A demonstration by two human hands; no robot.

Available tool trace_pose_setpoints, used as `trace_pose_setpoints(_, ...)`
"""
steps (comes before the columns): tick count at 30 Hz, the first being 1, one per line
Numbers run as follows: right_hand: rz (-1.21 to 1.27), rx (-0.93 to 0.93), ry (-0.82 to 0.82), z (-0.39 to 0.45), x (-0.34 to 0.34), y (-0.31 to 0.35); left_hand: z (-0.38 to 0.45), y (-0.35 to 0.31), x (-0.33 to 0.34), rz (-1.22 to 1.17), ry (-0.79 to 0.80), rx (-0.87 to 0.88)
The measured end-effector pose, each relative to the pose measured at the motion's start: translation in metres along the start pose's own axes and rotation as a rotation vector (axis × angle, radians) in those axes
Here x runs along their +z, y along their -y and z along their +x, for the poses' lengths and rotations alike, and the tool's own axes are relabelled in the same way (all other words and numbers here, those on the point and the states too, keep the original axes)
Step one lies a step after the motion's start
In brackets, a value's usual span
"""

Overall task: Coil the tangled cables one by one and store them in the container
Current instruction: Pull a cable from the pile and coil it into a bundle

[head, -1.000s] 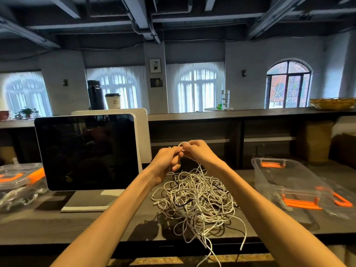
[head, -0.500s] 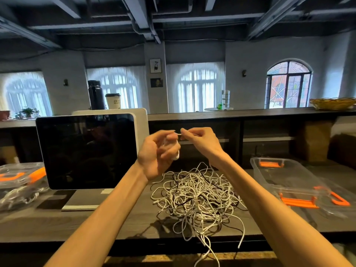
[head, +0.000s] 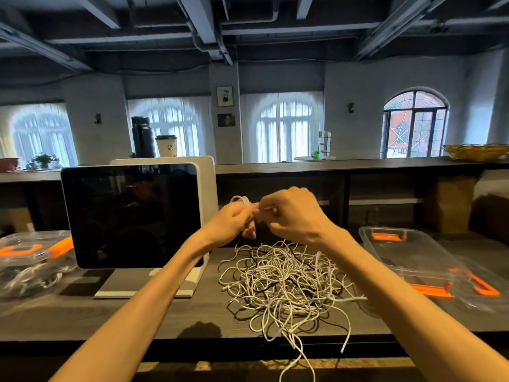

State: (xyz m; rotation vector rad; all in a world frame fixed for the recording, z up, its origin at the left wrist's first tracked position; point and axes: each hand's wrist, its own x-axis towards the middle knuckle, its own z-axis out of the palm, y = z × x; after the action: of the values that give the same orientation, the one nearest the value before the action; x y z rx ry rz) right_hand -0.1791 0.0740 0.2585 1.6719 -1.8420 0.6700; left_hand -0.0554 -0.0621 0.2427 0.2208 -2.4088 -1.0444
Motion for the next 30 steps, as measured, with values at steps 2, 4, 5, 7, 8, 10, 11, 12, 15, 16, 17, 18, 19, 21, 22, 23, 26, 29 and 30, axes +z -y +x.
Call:
trace_pose_setpoints(2,0.078,-0.005,-0.057,0.005,-0.009,-0.005,-0.005,-0.003,0.002,-0.179,0.088,-0.065)
trace_pose_setpoints(4,0.257,0.025,-0.046,0.006,-0.017,-0.005,-0.011,-0.007,0.001,-0.429,0.155,-0.109)
trace_pose_setpoints(5,0.355,0.052,-0.025,0.006,-0.020,-0.005,-0.014,-0.010,0.000,-0.547,0.201,-0.117)
trace_pose_setpoints(7,0.578,0.102,-0.004,0.004,-0.020,-0.006,-0.018,-0.017,-0.002,-0.740,0.331,-0.097)
trace_pose_setpoints(8,0.685,0.119,-0.014,0.003,-0.017,-0.006,-0.020,-0.021,-0.003,-0.790,0.377,-0.074)
trace_pose_setpoints(10,0.827,0.160,-0.039,0.000,-0.008,-0.005,-0.023,-0.031,-0.004,-0.911,0.393,-0.004)
trace_pose_setpoints(11,0.842,0.180,-0.041,-0.003,-0.002,-0.004,-0.023,-0.035,-0.003,-1.018,0.358,0.011)
trace_pose_setpoints(12,0.811,0.200,-0.035,-0.006,0.004,-0.002,-0.022,-0.039,-0.002,-1.133,0.291,-0.007)
trace_pose_setpoints(15,0.552,0.253,0.023,-0.011,0.018,0.008,-0.011,-0.042,0.002,-1.196,0.066,-0.068)
trace_pose_setpoints(16,0.496,0.275,0.042,-0.013,0.020,0.010,-0.009,-0.043,0.004,-1.128,0.007,-0.078)
trace_pose_setpoints(17,0.465,0.295,0.060,-0.015,0.021,0.012,-0.007,-0.042,0.005,-1.064,-0.043,-0.077)
trace_pose_setpoints(18,0.443,0.305,0.078,-0.017,0.019,0.014,-0.005,-0.041,0.005,-1.009,-0.093,-0.070)
trace_pose_setpoints(19,0.421,0.304,0.098,-0.020,0.018,0.017,-0.003,-0.037,0.005,-0.967,-0.147,-0.065)
trace_pose_setpoints(21,0.344,0.252,0.143,-0.026,0.017,0.021,0.002,-0.027,0.003,-0.795,-0.217,-0.056)
trace_pose_setpoints(22,0.275,0.208,0.162,-0.028,0.016,0.022,0.004,-0.022,0.004,-0.648,-0.216,-0.052)
trace_pose_setpoints(23,0.195,0.161,0.174,-0.030,0.014,0.024,0.005,-0.018,0.006,-0.487,-0.200,-0.038)
trace_pose_setpoints(26,0.009,0.040,0.142,-0.027,0.002,0.025,0.002,-0.006,0.015,-0.095,-0.215,0.044)
trace_pose_setpoints(29,-0.047,-0.066,0.067,-0.018,-0.016,0.020,-0.001,-0.001,0.017,0.038,-0.160,0.060)
trace_pose_setpoints(30,-0.027,-0.089,0.026,-0.015,-0.022,0.016,-0.001,-0.002,0.019,-0.010,-0.075,0.024)
